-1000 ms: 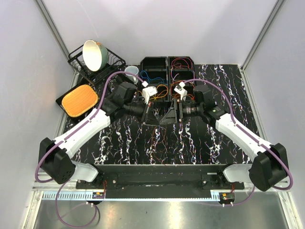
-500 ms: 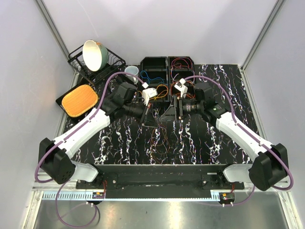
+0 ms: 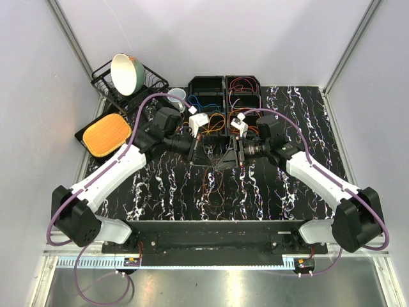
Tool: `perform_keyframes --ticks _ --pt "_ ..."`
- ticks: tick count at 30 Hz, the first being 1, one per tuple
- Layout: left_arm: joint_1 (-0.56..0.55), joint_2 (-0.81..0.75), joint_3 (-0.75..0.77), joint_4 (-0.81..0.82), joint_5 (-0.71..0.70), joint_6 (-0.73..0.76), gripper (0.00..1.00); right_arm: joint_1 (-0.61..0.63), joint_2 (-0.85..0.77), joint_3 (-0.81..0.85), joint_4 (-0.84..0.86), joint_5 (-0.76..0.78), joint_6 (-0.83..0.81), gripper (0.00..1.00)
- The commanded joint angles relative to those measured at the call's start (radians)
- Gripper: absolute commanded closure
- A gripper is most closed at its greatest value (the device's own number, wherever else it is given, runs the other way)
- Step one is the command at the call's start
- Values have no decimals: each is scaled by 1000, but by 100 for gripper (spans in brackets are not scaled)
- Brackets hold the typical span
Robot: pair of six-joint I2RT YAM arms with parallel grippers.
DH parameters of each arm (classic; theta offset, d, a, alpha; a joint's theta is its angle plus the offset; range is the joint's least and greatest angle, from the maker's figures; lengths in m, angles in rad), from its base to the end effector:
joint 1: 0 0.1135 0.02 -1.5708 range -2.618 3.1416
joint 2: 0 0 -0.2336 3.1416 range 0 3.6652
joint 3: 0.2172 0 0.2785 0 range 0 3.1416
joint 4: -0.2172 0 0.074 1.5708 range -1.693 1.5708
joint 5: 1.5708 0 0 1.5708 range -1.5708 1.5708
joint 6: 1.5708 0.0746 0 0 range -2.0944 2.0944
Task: Untangle the cables
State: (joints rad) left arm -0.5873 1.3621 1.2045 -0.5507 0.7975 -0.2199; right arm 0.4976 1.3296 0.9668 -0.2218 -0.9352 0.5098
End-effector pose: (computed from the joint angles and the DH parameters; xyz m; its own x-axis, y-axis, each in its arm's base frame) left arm 0.2579 -0.2358 0.2766 -0.7116 0.2907 -0.6396 0.7011 0.3522 -0.6200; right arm 0.2687 0.2143 0.2347 -0.8493 -0.1316 -0.5112 -0.5254 0.3043 0.7946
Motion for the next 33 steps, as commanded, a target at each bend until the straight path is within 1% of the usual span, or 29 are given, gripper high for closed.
perform_keyframes --ticks 1,2,3,7,8,9,10,11,12,13,14,15,17,18,20,23,24,26,27,28,29,30,31,33 --pt "12 -12 52 63 35 -21 96 10 -9 0 41 -28 -22 60" --pt "12 -11 52 64 34 -24 96 10 -9 0 41 -21 -21 64" --pt "12 -9 50 70 34 -26 96 10 -7 0 41 -20 -21 66" --pt "12 -11 44 86 32 -38 96 9 -1 1 52 -17 -16 76" --pt "14 -11 43 90 26 -45 96 10 0 1 53 -17 -14 86" --pt "14 -8 40 94 11 -48 94 9 -1 1 56 -16 -10 91" --pt "14 -9 38 92 -3 -50 89 10 -3 1 59 -11 -10 97" --pt "14 -8 38 81 -26 -55 46 10 -9 1 56 8 -7 100" --pt "17 -11 40 69 -90 -58 20 10 -21 3 58 25 -5 100" --pt "17 -14 43 63 -125 -59 2 10 -29 1 56 42 -5 100" --pt "20 -20 41 51 -159 -68 1 10 -38 3 58 65 -5 100" --pt "26 -24 43 43 -223 -72 1 10 -47 4 56 75 -4 100" --pt "35 -46 43 34 -262 -82 1 9 -49 13 55 85 -1 100" --pt "41 -53 44 28 -312 -85 1 10 -47 16 55 90 1 100" --pt "46 -76 46 14 -351 -87 1 10 -44 27 50 98 4 100" --pt "47 -116 43 -15 -447 -90 1 10 -37 42 45 114 4 100" --pt "47 -129 34 -23 -507 -91 1 10 -32 49 39 119 4 100" --pt "47 -182 0 -31 -573 -101 1 10 -27 72 19 143 -2 100" --pt "47 -204 -14 -34 -634 -107 1 10 -23 79 13 154 -4 100" --pt "47 -222 -28 -37 -659 -113 1 10 -21 95 6 162 -8 100" --pt "47 -257 -48 -47 -684 -127 1 10 -12 102 1 180 -10 100" --pt "47 -274 -57 -61 -748 -143 1 10 -7 119 -1 188 -11 100" --pt "47 -290 -62 -74 -788 -206 1 9 -1 127 -2 199 -10 100" --pt "47 -345 -80 -113 -863 -254 1 10 26 150 -2 237 -4 100"
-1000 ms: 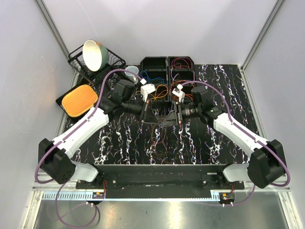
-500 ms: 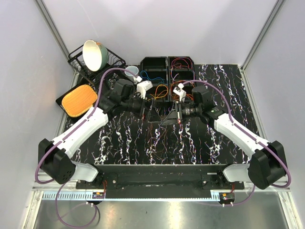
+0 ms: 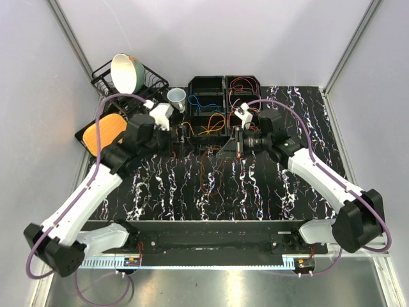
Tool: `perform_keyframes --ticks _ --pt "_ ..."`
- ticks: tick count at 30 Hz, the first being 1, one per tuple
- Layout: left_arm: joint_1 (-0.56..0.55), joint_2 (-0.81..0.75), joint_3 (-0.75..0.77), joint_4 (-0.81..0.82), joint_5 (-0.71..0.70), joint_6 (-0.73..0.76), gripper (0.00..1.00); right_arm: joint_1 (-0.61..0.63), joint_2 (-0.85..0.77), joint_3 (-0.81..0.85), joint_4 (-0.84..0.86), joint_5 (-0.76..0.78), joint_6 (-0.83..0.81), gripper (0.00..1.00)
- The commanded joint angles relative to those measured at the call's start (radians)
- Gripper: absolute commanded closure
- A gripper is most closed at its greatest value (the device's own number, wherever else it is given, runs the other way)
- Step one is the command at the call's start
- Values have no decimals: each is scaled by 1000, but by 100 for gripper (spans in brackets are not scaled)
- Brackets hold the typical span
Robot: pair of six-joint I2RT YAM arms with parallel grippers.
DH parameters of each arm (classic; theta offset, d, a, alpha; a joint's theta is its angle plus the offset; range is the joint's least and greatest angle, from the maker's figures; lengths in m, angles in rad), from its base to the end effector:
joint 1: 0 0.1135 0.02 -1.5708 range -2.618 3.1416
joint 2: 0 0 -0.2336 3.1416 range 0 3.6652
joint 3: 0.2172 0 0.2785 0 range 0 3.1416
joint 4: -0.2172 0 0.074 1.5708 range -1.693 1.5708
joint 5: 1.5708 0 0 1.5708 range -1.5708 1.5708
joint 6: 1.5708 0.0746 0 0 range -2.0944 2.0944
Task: Untangle the cables
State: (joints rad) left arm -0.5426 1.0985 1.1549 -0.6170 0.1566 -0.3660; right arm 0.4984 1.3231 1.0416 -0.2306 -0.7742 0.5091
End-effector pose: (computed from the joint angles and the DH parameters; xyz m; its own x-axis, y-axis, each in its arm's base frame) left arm 0.2569 -0.1685 0.3183 -0.6482 -0.0219 -0.7612 0.4189 0.8244 -0.3805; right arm 0.2839 0.2139 0.2597 -0.8033 -0.0404 -0.5942 -0.5561 0.4081 0.7240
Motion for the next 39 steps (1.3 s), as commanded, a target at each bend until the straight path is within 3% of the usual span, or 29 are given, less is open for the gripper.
perform_keyframes --ticks 1,8,11,19,26,35,39 --pt "3 -107 -40 -52 -212 -106 1 9 42 86 5 93 3 100" --pt "3 -366 -190 -23 -177 1 1 9 143 225 -22 142 23 100" --pt "3 -439 -205 -62 -299 9 1 9 185 335 -68 171 8 100" --pt "3 -552 -215 -161 -451 35 1 8 303 592 -151 315 -55 100" --pt "3 -663 -265 -150 -525 32 1 -6 455 909 -171 472 -89 100" --pt "3 -727 -290 -188 -502 -39 1 -61 757 1377 -194 587 -119 100" --pt "3 -707 -204 -253 -457 -137 1 -78 892 1570 -194 647 -141 100"
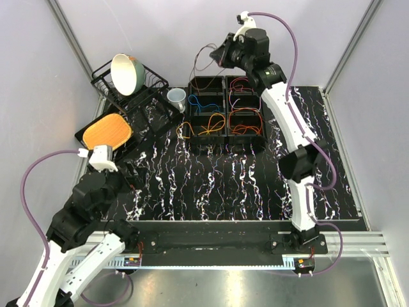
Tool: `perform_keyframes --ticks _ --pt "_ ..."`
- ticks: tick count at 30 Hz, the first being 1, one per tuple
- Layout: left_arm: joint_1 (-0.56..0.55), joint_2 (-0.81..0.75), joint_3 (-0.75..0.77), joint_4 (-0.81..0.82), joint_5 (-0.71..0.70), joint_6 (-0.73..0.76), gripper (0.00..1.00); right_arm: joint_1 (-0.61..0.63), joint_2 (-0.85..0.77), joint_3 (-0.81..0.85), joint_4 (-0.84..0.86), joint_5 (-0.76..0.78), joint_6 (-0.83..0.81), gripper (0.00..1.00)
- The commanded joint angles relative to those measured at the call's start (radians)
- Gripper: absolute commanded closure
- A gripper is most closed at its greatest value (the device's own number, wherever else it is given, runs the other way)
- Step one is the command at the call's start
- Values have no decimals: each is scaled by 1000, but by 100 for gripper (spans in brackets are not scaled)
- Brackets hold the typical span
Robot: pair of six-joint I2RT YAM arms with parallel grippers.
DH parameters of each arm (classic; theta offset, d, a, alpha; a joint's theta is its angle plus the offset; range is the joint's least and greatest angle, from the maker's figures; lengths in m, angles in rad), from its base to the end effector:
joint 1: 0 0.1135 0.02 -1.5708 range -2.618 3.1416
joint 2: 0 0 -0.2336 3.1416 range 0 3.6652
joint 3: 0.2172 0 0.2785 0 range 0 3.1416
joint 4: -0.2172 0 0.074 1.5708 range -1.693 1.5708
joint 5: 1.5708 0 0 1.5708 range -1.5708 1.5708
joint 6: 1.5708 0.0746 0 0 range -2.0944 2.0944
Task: Untangle the cables
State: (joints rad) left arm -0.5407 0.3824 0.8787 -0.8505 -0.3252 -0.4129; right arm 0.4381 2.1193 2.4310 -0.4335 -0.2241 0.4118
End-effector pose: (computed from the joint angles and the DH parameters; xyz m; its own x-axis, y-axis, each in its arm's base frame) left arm 0.1405 -0.0565 0.3328 -0.3650 -0.2244 -0.9036 0.0921 0.9571 -0.2748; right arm 0.4710 0.2390 0.4355 -0.3463 0.2687 -0.8988 -0.5180 0.7440 0.4220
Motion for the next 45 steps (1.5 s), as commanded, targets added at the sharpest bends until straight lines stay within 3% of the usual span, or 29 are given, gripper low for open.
perform_keyframes --ticks 1,5,11,19,36,38,39,45 --pt "1 3 66 -15 35 -89 1 -21 141 215 7 113 -51 100" --pt "1 -13 -43 27 -69 -87 1 -33 214 284 96 178 -79 100" --pt "22 55 -21 14 -42 -78 3 -39 266 172 307 219 -140 100" --pt "88 24 -32 33 -6 -63 4 -38 399 188 488 264 -149 100" --pt "113 23 -35 37 5 -60 6 -36 488 234 567 244 -119 99" --pt "114 21 -35 37 5 -58 6 -36 495 237 565 241 -90 21" --pt "116 19 -34 37 5 -58 7 -35 499 247 567 239 -81 1" --pt "114 15 -37 37 6 -61 7 -30 498 261 559 229 -74 0"
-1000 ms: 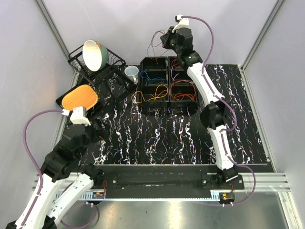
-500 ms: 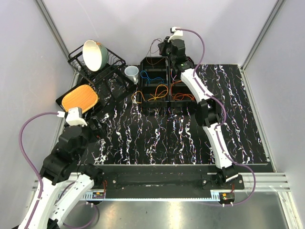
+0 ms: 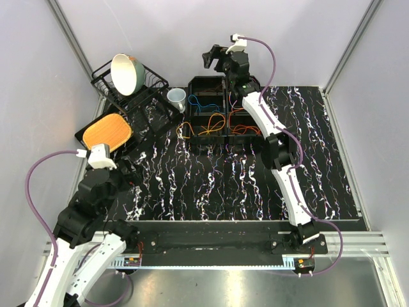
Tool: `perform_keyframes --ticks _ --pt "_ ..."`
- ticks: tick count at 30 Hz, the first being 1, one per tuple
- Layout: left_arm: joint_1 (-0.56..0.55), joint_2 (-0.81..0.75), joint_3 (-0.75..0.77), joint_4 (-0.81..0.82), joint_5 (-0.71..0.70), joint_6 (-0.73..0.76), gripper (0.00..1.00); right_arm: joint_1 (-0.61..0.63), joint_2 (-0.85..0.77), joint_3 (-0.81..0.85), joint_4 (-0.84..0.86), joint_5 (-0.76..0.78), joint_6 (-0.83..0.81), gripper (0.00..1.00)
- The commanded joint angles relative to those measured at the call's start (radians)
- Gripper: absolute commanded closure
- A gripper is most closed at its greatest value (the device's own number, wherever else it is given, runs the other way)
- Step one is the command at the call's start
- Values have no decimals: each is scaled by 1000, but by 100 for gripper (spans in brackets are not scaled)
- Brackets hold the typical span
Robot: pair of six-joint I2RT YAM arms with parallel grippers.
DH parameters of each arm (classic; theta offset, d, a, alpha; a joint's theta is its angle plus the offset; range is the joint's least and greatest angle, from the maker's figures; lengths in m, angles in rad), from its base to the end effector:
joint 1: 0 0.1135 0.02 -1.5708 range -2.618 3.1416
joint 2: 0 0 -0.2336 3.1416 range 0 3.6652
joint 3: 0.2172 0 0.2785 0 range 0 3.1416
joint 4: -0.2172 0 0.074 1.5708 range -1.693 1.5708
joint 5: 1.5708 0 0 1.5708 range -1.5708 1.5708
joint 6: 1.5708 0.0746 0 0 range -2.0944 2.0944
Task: Untangle the cables
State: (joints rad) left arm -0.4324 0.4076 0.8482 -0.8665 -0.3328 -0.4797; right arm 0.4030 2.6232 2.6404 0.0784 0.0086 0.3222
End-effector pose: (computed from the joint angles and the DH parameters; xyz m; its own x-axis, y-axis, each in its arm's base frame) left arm 0.1532 -0.0439 0.3167 -0.3909 -0.3000 -0.8702 -0.0614 0.9518 -0.3005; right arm 0.5906 0.2511 0.3081 -0.0384 0.3278 -0.9440 -0.3923 0.8639 0.3160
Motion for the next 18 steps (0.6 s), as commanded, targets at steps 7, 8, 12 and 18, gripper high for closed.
perform_keyframes --ticks 7,8,12,18 --pt "6 -15 -5 54 12 6 8 5 -61 1 46 -4 18 0" --pt "6 -16 -6 54 12 7 8 7 -78 -9 43 -1 20 0" --pt "7 -16 -5 54 12 7 8 7 -135 -94 14 21 38 0" --pt "6 -24 -6 55 12 6 8 10 -287 -324 3 2 81 0"
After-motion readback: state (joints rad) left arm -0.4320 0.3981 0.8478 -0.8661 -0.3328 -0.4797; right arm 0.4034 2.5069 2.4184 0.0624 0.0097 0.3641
